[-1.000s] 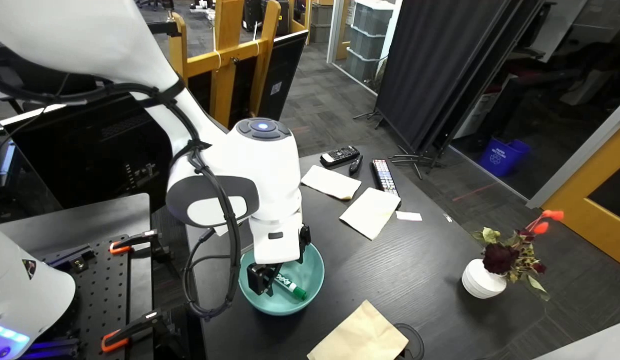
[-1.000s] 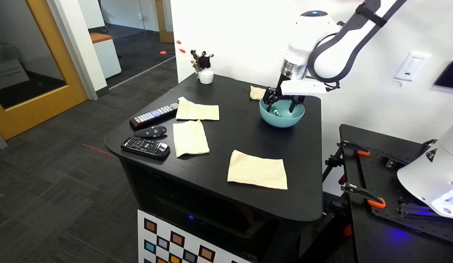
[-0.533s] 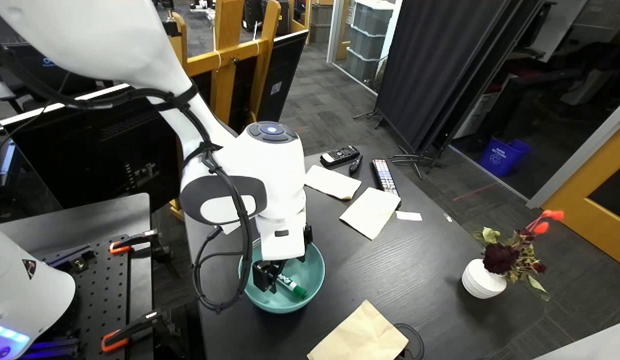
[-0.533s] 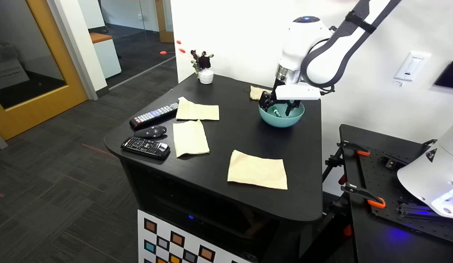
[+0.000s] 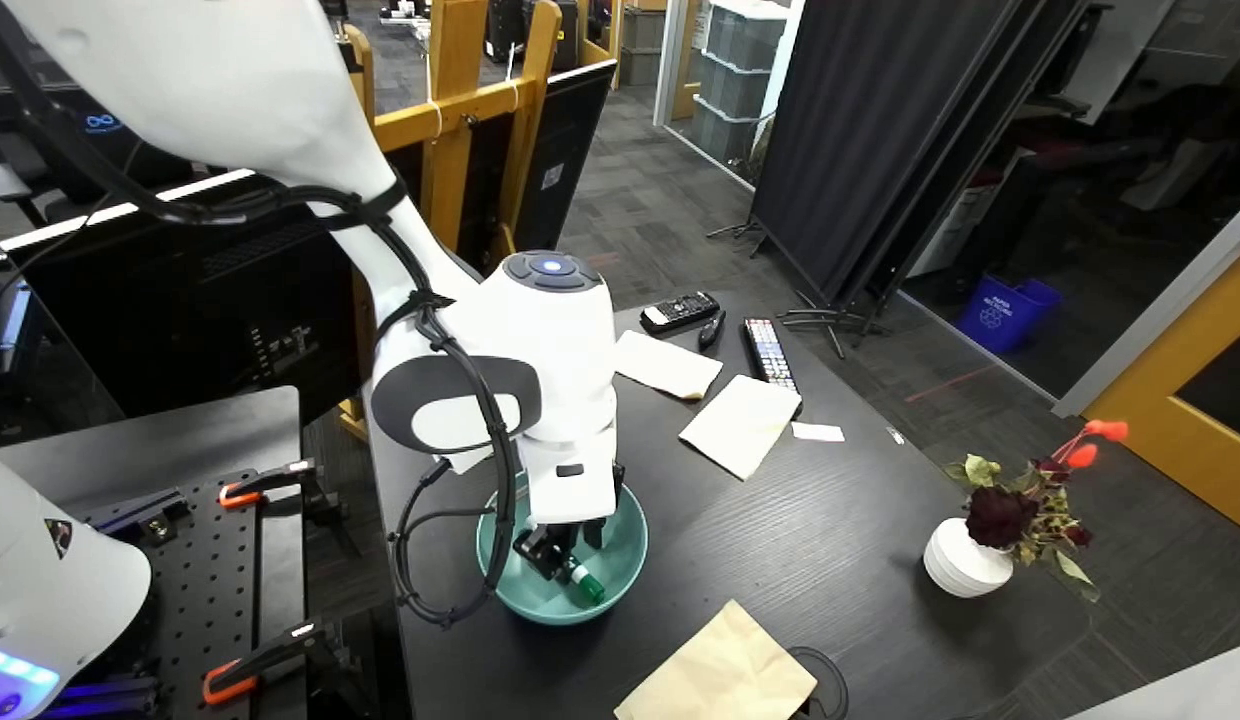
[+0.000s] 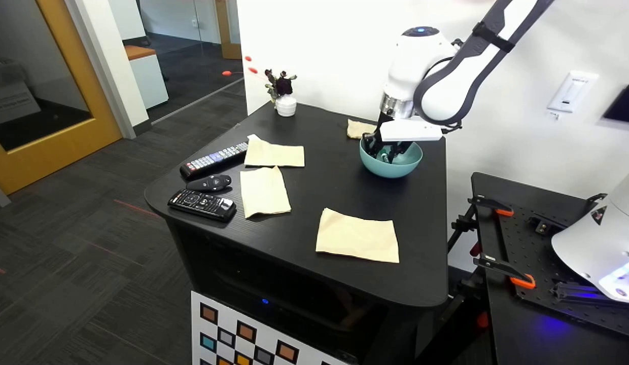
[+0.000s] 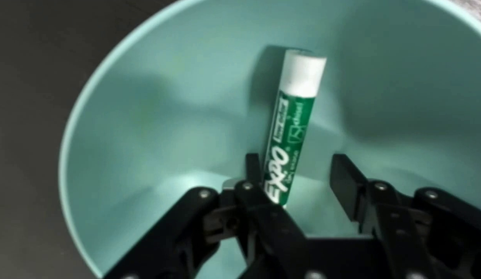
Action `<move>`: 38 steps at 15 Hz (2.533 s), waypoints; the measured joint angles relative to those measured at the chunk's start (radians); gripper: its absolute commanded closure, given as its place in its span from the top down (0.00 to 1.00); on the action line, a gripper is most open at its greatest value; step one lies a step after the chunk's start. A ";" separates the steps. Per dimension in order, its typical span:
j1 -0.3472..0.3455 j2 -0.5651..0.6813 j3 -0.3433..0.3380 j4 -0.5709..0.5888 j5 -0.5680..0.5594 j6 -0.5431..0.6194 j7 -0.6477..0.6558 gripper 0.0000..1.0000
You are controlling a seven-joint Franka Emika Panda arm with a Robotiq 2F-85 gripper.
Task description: Pick up the marker in the blue bowl and put it on the table
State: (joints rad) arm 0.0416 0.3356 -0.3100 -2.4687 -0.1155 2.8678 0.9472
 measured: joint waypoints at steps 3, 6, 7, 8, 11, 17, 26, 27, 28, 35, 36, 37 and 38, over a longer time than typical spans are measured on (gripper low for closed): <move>0.010 0.000 -0.005 0.006 0.001 0.000 0.000 0.01; 0.017 0.000 -0.014 0.006 0.001 -0.001 0.000 0.05; 0.021 0.000 -0.019 0.006 0.001 -0.001 0.000 0.05; 0.025 -0.001 -0.025 0.006 0.001 -0.002 0.000 0.05; 0.050 -0.021 -0.058 -0.005 -0.003 -0.003 0.001 0.05; 0.095 -0.198 -0.131 -0.094 -0.187 -0.016 0.071 0.05; -0.081 -0.549 0.149 -0.216 -0.327 -0.066 0.174 0.05; -0.090 -0.570 0.187 -0.225 -0.307 -0.069 0.173 0.05; -0.095 -0.586 0.223 -0.230 -0.281 -0.071 0.172 0.05; -0.097 -0.589 0.377 -0.200 -0.126 -0.074 0.120 0.05; -0.098 -0.576 0.388 -0.184 -0.125 -0.078 0.119 0.05; -0.101 -0.559 0.398 -0.166 -0.125 -0.083 0.119 0.05; -0.105 -0.536 0.408 -0.144 -0.127 -0.090 0.119 0.05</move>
State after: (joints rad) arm -0.0635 -0.1999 0.0978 -2.6128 -0.2421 2.7782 1.0664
